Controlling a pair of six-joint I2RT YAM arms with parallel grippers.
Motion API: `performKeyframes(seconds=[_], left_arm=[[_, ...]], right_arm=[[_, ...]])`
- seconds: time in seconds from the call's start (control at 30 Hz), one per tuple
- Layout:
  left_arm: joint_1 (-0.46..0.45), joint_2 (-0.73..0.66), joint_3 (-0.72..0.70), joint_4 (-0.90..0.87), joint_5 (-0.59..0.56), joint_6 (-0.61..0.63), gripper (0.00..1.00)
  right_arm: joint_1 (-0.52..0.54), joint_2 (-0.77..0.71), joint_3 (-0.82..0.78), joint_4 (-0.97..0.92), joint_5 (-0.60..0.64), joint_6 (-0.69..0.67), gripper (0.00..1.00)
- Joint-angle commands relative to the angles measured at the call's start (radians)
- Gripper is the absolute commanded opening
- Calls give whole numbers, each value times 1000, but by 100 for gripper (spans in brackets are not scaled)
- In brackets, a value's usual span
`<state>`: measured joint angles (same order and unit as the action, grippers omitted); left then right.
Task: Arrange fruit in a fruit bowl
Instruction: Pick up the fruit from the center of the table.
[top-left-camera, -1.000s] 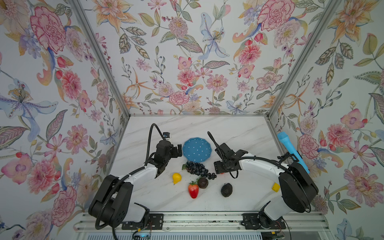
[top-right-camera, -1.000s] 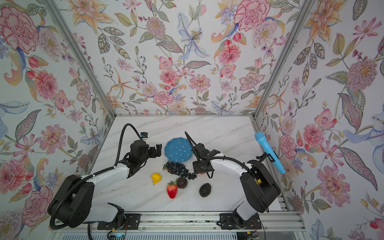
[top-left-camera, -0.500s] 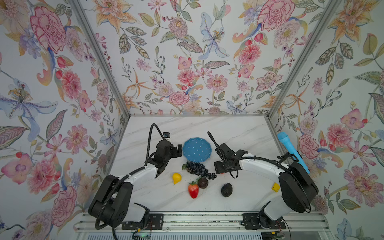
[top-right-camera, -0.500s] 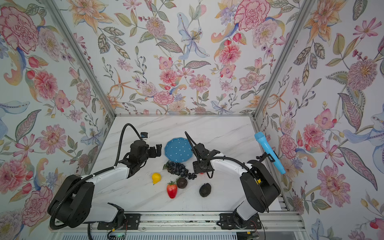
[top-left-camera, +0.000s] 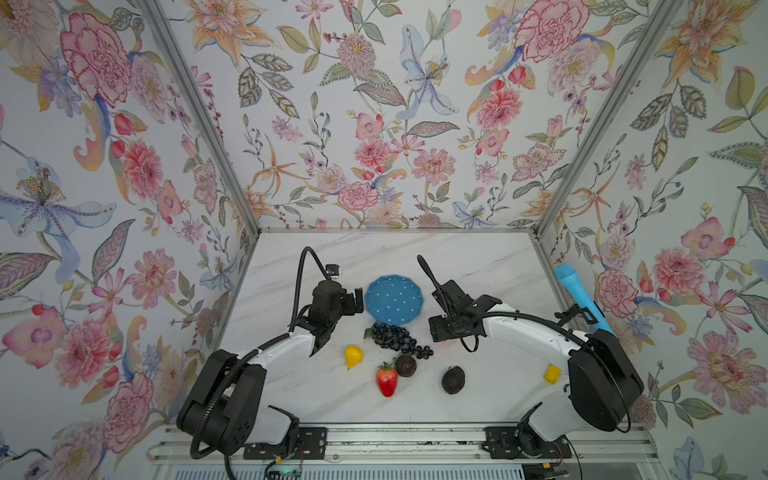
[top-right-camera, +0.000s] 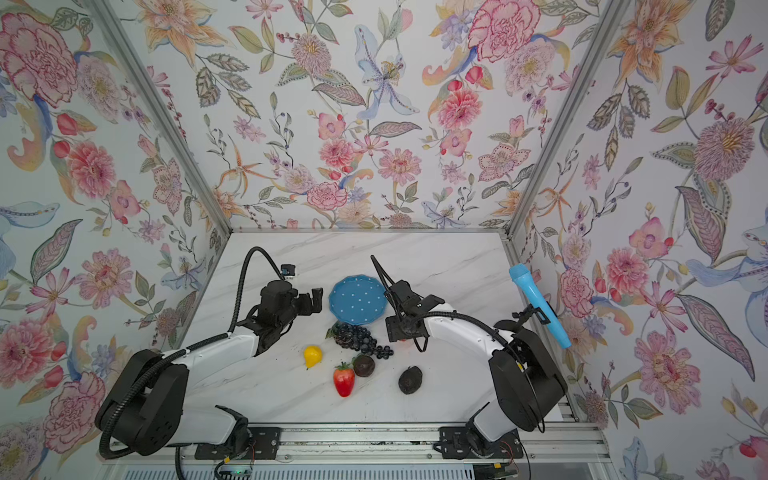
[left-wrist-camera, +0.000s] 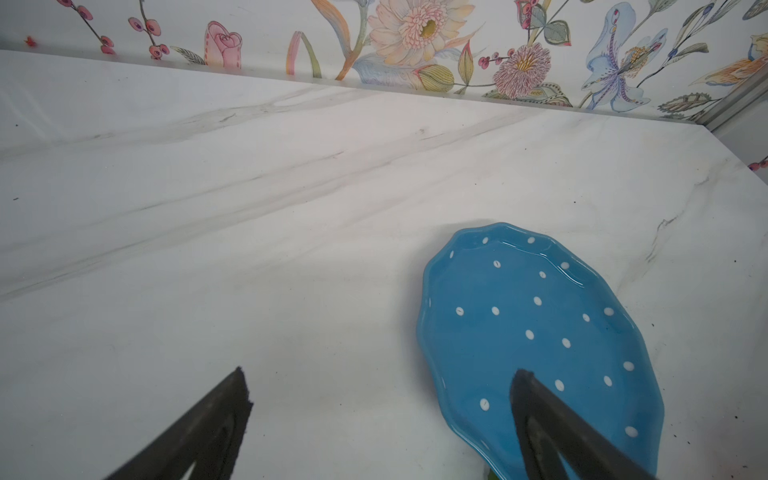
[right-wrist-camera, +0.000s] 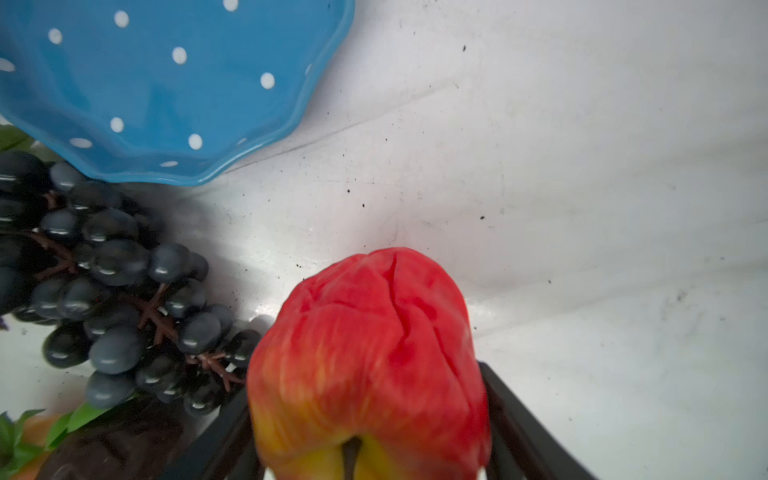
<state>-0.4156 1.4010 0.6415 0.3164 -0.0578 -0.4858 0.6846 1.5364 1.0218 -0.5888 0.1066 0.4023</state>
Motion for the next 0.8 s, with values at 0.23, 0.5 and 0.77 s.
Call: performKeyframes(seconds=[0.23, 0.5, 0.77], left_arm=[[-3, -17, -11, -4, -40, 24, 99], [-3, -18, -17, 1, -40, 20, 99], [-4, -42, -41, -3, -47, 15, 99]], right_arm=[[-17, 14, 149, -52, 21, -65, 70], [-28, 189, 364, -63, -15, -135, 70], [-68, 399, 605, -111, -71, -191, 70]])
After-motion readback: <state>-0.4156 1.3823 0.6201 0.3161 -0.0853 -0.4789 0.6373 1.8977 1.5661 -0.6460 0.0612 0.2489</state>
